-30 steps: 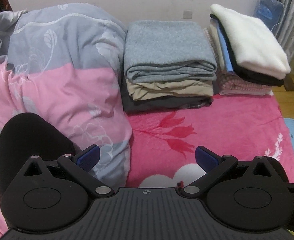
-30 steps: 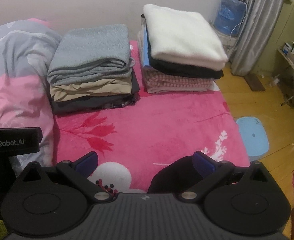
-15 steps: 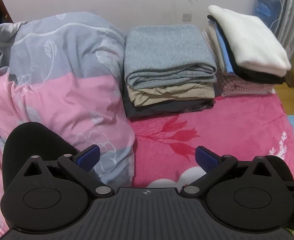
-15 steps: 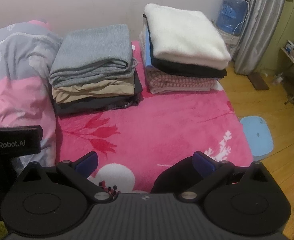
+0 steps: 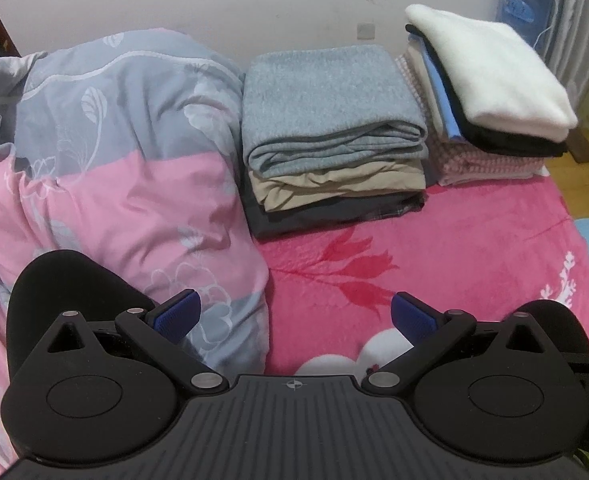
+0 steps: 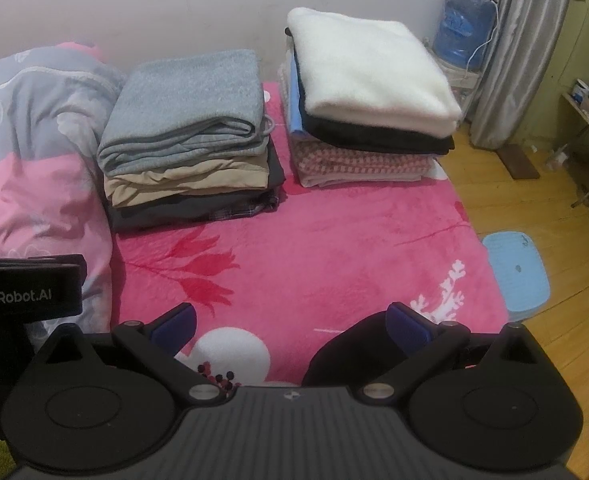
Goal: Fold clothes
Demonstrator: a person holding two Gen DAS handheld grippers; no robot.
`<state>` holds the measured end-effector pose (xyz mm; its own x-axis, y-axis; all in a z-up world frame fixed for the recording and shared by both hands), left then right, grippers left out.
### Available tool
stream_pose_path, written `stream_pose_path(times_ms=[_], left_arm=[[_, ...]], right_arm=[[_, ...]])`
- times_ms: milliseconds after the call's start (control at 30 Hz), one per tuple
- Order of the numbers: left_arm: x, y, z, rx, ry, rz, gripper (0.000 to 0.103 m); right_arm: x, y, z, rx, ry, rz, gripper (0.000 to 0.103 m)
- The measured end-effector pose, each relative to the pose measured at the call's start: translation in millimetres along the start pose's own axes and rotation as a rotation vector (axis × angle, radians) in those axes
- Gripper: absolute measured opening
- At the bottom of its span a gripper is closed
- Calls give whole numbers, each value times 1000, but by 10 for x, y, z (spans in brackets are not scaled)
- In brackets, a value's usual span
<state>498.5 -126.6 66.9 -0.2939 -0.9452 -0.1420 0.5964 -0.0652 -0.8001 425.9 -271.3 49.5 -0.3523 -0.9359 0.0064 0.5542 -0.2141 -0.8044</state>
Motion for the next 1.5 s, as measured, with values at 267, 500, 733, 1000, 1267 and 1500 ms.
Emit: stream_pose_path(times_ms=[267,500,733,1000,1267,1500], left_arm=[[0,33,-8,-13,6,-5,102],[3,46,-4,-15,4,-3,102],[-19,65,-5,-17,-3,3,102],[-43,77,0,-17,-11,2,102],[-57,95,-6,-22,-14,1,102],[-70,108,-8,-26,-18,4,102]], right_arm=[[4,20,-18,-5,7,2,103],[17,36,-5,-7,9,-1,103],[-7,43,0,-10,2,-1,103],[-21,36,-1,-12,-4,-7,103],[-34,40,-14,-15,-11,-11,103],[-62,44,-21,-17,-19,-12,103]])
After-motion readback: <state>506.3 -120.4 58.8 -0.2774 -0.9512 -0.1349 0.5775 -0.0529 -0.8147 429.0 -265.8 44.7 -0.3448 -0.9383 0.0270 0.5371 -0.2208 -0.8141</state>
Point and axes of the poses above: each gripper's, at about its wrist camera, not at the fingertips, and y roughly the way its jaws point, x to its right, z to its top, the point moved 4 cm from there along y, roughly the way its jaws point, and after that the axes turned 6 degrees about x, right-handed, at the moved point
